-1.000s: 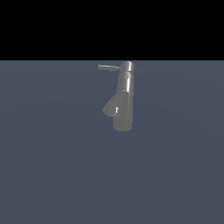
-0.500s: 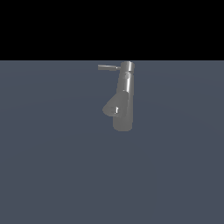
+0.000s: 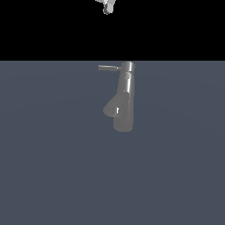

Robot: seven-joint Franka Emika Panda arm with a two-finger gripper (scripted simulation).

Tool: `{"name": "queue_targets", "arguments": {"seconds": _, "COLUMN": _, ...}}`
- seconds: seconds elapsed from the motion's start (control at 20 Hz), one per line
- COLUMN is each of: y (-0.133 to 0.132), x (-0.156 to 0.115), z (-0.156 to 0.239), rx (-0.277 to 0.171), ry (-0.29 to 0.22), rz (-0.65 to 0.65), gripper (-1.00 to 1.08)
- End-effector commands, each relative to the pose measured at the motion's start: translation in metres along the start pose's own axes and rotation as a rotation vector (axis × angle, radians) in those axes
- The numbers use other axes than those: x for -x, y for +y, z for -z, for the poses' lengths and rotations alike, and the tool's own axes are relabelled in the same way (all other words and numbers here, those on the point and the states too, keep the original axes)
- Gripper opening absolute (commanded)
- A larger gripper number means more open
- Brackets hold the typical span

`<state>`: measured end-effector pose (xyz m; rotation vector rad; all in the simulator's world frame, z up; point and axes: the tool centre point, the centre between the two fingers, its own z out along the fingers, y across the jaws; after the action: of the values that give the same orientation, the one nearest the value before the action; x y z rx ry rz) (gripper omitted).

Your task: Turn on the faucet by rotating a designated handle.

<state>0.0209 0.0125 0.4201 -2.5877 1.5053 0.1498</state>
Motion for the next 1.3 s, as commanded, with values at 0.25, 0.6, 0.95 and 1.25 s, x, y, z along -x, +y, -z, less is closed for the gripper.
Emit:
{"name": "queue_targets", "arguments": {"seconds": 0.25, "y": -0.038, "x": -0.027, "z": -0.043, "rx": 0.013, "ry": 0.000, "rz": -0.218, "gripper": -1.00}}
{"name": "queue_targets", "arguments": {"seconds": 0.6, "y": -0.070, "x": -0.050, "z": -0.090, "rx": 0.027, "ry": 0.014, "rz": -0.414, "gripper": -1.00}}
{"name": "queue_targets", "arguments": {"seconds": 0.95, "y": -0.095, "x": -0.068, "z": -0.137, "rx": 0.039, "ry": 0.037, "rz": -0.588, "gripper": -1.00}}
{"name": "queue_targets", "arguments": {"seconds": 1.25, "y": -0.107, "x": -0.077, "z": -0.166, "rx": 0.044, "ry": 0.055, "rz": -0.684, "gripper": -1.00}}
